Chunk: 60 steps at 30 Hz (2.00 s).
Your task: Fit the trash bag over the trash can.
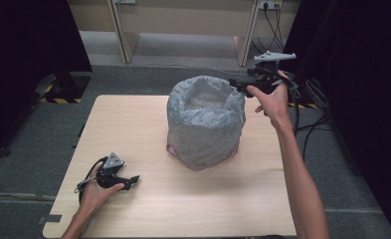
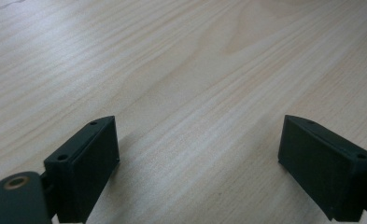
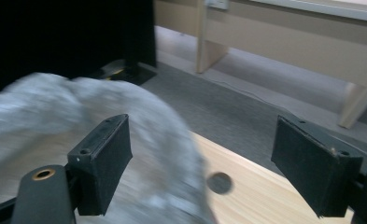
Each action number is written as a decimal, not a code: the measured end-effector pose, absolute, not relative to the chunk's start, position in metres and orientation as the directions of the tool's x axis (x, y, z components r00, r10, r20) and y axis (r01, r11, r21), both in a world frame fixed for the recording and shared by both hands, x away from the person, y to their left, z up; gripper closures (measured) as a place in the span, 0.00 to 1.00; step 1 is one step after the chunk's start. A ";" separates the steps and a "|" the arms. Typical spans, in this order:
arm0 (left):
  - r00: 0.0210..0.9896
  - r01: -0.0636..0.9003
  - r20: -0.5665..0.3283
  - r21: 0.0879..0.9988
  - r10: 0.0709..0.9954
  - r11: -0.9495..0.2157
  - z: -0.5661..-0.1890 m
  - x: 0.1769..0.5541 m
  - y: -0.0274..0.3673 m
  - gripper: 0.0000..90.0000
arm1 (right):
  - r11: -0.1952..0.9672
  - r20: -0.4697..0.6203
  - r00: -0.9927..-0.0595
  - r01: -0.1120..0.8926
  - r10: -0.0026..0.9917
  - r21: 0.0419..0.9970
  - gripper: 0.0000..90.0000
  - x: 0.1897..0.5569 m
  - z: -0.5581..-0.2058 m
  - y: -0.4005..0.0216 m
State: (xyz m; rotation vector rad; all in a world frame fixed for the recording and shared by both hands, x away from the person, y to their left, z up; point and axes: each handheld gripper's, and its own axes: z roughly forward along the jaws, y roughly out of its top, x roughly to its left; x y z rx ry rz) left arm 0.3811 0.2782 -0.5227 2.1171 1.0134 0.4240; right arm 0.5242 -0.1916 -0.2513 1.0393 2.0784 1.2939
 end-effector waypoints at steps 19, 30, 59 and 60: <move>0.633 0.530 -0.019 0.740 0.774 -0.415 -0.523 0.381 0.278 0.13 | 0.388 -0.003 -0.719 0.372 0.695 0.843 0.25 0.534 -0.257 -0.078; 0.633 0.530 -0.020 0.740 0.774 -0.415 -0.523 0.381 0.278 0.13 | 0.501 -0.046 -0.722 0.431 0.690 0.750 0.27 0.553 -0.291 -0.052; 0.634 0.529 -0.019 0.740 0.773 -0.415 -0.523 0.381 0.278 0.13 | 0.446 -0.015 -0.635 0.526 0.772 0.724 0.25 0.552 -0.278 -0.077; 0.634 0.529 -0.019 0.740 0.773 -0.415 -0.523 0.381 0.278 0.13 | 0.451 -0.018 -0.635 0.529 0.772 0.718 0.25 0.553 -0.280 -0.077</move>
